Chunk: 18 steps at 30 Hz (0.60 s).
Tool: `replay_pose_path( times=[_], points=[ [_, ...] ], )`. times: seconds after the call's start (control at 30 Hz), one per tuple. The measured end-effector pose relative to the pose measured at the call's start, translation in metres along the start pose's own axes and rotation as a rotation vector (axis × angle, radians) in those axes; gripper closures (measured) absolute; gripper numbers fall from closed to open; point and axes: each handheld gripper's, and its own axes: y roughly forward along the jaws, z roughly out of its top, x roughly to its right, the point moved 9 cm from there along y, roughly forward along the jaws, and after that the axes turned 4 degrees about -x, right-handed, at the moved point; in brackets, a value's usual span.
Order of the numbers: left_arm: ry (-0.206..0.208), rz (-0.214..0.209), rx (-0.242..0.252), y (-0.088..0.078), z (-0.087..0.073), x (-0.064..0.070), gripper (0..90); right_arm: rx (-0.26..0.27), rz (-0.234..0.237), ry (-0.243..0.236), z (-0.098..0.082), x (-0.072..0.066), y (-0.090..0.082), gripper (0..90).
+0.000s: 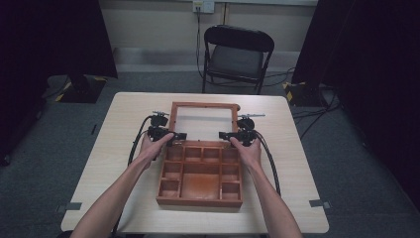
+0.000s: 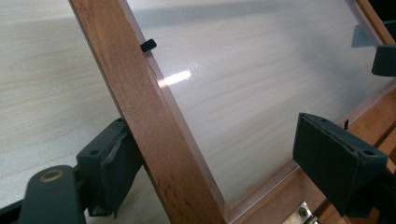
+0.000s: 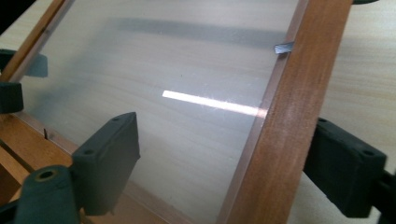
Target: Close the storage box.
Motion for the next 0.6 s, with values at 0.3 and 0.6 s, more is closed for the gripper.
replay_pose_path(
  times=[0.3, 0.6],
  points=[
    [0.007, 0.044, 0.031, -0.011, 0.006, 0.002, 24.0, 0.025, -0.003, -0.002, 0.007, -0.004, -0.01, 20.9],
    [0.042, 0.013, 0.073, -0.031, 0.012, 0.01, 26.8, 0.082, 0.023, -0.009, 0.014, -0.012, -0.031, 23.3]
  ],
)
